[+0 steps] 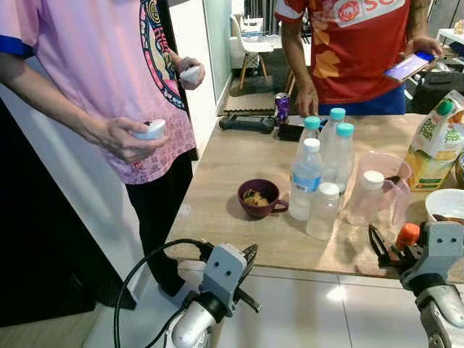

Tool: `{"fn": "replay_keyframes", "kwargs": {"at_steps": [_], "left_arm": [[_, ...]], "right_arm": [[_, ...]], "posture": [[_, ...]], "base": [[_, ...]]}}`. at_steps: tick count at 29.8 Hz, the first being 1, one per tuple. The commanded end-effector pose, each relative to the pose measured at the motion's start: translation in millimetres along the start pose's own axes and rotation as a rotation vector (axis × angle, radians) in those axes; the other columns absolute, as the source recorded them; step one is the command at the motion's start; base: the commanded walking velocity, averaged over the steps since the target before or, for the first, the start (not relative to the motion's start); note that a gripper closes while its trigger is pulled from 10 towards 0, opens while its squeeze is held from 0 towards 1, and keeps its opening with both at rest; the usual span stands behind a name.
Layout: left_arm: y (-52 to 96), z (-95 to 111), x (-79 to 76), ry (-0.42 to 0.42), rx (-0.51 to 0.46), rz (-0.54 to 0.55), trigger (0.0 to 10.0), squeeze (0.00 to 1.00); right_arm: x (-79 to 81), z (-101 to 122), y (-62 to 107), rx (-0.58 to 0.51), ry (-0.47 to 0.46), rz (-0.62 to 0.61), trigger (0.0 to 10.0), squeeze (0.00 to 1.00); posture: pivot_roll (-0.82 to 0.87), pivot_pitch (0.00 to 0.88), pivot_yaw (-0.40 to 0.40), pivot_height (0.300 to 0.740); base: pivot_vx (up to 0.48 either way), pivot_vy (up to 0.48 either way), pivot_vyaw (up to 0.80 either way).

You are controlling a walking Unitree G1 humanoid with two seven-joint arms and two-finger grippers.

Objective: Restocking fridge

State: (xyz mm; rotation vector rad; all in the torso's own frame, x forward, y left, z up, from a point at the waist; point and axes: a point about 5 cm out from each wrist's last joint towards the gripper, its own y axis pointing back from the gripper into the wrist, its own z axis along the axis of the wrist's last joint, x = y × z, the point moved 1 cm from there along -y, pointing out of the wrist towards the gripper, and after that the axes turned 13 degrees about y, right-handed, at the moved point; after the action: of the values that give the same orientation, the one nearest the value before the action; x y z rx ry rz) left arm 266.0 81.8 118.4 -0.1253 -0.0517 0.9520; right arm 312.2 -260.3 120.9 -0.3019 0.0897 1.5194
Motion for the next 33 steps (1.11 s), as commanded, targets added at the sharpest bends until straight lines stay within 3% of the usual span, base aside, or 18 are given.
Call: {"fn": "replay_keyframes", "kwargs": {"at_steps": [1,2,3,5,7,8,9,18,19,20,22,23,25,26,30,31,32,33], "left_arm": [[1.0,-1.9,0.3,-0.003,0.006,-0.002,10.0,0.00],[1.0,-1.9,0.3,-0.003,0.006,-0.002,10.0,0.00],[0.9,-1.8,0.5,-0.004,0.005,-0.001,10.0,0.00],[1.1,-1.7,0.6,-0.005,0.005,0.000,10.0,0.00],[1.5,-1.9,0.7,-0.005,0.007,0.001,10.0,0.00],[1.7,-1.9,0.7,-0.005,0.007,0.001,10.0,0.00],[1.8,-1.9,0.7,-0.004,0.007,0.001,10.0,0.00],[1.8,-2.0,0.6,-0.002,0.008,0.005,10.0,0.00],[1.6,-2.0,0.8,-0.002,0.008,0.005,10.0,0.00],[1.3,-1.9,1.1,-0.003,0.007,0.006,10.0,0.00],[0.6,-1.6,1.7,-0.003,0.006,0.008,10.0,0.00],[0.3,-1.6,1.8,-0.002,0.006,0.009,10.0,0.00],[0.2,-1.5,1.8,-0.002,0.006,0.009,10.0,0.00],[0.2,-1.4,1.6,-0.002,0.005,0.009,10.0,0.00],[0.3,-1.6,1.6,-0.002,0.006,0.010,10.0,0.00],[0.1,-1.5,1.8,-0.002,0.006,0.012,10.0,0.00],[0.1,-1.5,1.8,-0.002,0.006,0.012,10.0,0.00],[0.2,-1.4,2.0,-0.001,0.006,0.014,10.0,0.00]], "right_arm": [[4.2,-5.9,1.4,0.018,-0.010,-0.004,10.0,0.00],[4.2,-5.9,1.4,0.018,-0.010,-0.004,10.0,0.00],[6.0,-5.6,0.3,0.014,-0.023,-0.003,0.0,0.00],[6.9,-5.5,-0.2,0.013,-0.026,-0.002,0.0,0.00],[7.8,-5.7,-0.4,0.016,-0.020,-0.001,4.2,0.00],[8.1,-5.8,-0.5,0.017,-0.016,-0.001,4.2,0.00],[8.4,-5.9,-0.7,0.018,-0.015,-0.002,10.0,0.00],[8.5,-6.0,-2.3,0.018,-0.016,-0.001,10.0,0.00],[8.3,-6.1,-2.6,0.019,-0.019,0.000,3.6,0.00],[8.2,-6.0,-2.8,0.019,-0.025,0.001,0.0,0.00],[7.9,-5.7,-3.2,0.019,-0.024,-0.001,0.0,0.00],[7.4,-5.5,-3.5,0.019,-0.019,-0.005,4.2,0.00],[7.1,-5.3,-3.8,0.018,-0.015,-0.008,4.2,0.00],[6.9,-5.2,-3.9,0.018,-0.012,-0.009,10.0,0.00],[6.8,-4.9,-4.7,0.017,-0.011,-0.009,10.0,0.00],[7.0,-4.5,-5.5,0.015,-0.018,-0.006,4.5,0.00],[7.0,-4.5,-5.5,0.015,-0.018,-0.006,4.5,0.00],[7.1,-4.1,-5.6,0.013,-0.021,-0.003,0.0,0.00]], "posture": [[0.05,0.090,0.040,0.740],[0.05,0.090,0.040,0.740],[0.05,0.092,0.039,0.740],[0.05,0.092,0.039,0.740],[0.05,0.095,0.038,0.740],[0.05,0.095,0.038,0.740],[0.05,0.095,0.038,0.740],[0.05,0.103,0.036,0.740],[0.05,0.103,0.036,0.740],[0.05,0.106,0.036,0.740],[0.04,0.107,0.036,0.740],[0.04,0.107,0.036,0.740],[0.04,0.107,0.036,0.740],[0.05,0.109,0.036,0.740],[0.05,0.109,0.035,0.740],[0.05,0.110,0.035,0.740],[0.05,0.110,0.035,0.740],[0.05,0.110,0.034,0.740]], "base": [[0.000,0.000,0.00],[0.000,0.000,0.00],[0.000,0.000,0.00],[0.000,0.000,0.00],[0.000,0.000,0.00],[0.000,0.000,0.00],[0.000,0.000,0.00],[0.000,0.000,0.00],[0.000,0.000,0.00],[0.000,0.000,0.00],[0.000,0.000,0.00],[0.000,0.000,0.00],[0.000,0.000,0.00],[0.000,0.000,0.00],[0.000,0.000,0.00],[0.000,0.000,0.00],[0.000,0.000,0.00],[0.000,0.000,0.00]]}}
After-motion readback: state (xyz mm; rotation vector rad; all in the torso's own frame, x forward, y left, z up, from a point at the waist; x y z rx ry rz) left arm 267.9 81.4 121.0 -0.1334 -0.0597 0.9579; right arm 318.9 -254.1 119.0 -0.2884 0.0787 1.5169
